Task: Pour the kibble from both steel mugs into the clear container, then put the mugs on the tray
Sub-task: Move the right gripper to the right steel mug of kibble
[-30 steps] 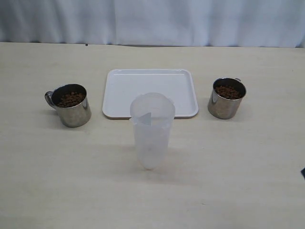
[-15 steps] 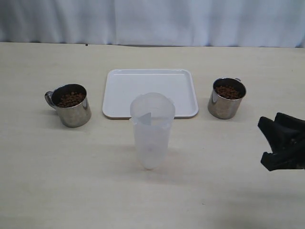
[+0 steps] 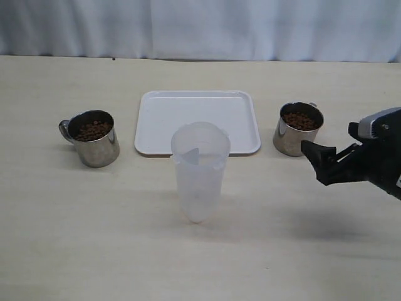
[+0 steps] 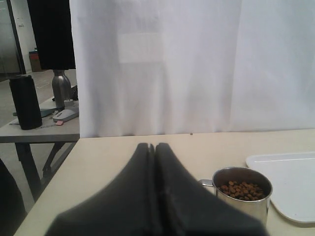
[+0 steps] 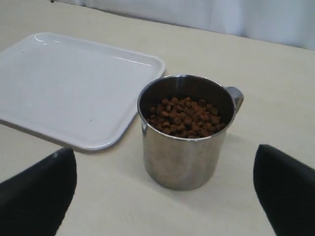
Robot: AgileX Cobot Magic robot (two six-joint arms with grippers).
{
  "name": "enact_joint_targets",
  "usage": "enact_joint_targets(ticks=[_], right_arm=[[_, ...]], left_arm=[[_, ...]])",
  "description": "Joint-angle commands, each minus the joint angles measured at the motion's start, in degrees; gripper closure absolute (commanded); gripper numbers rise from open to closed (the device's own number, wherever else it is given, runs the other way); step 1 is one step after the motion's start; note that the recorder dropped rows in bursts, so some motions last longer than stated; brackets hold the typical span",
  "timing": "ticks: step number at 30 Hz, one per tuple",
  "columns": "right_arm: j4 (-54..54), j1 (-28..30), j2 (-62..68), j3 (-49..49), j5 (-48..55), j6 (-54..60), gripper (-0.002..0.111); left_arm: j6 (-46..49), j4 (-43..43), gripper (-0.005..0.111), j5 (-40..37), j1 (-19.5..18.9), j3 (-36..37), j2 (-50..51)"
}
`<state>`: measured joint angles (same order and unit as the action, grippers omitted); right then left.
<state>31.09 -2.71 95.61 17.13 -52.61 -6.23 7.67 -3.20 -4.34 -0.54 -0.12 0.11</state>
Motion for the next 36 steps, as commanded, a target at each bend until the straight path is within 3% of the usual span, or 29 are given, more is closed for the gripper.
enact_joint_targets(ticks=[1, 7, 30, 36], right_arm=[[-1.3, -0.1, 7.8, 2.9, -8.1, 6.2, 0.006], [-4.8, 0.0, 18.1, 5.4, -17.2, 12.0, 0.006], [-4.4, 0.0, 32.1, 19.2, -17.3, 10.8, 0.006], [-3.2, 0.0, 35.2, 23.2, -17.3, 4.1, 0.006]], left_arm=[[-0.2, 0.2, 0.107, 0.8, 0.3, 0.1, -0.1], [-0.2, 0.2, 0.107, 0.8, 0.3, 0.1, -0.1], [-0.2, 0.2, 0.107, 0.8, 0.3, 0.1, -0.1], [-0.2, 0.2, 0.107, 0.8, 0.3, 0.1, -0.1]])
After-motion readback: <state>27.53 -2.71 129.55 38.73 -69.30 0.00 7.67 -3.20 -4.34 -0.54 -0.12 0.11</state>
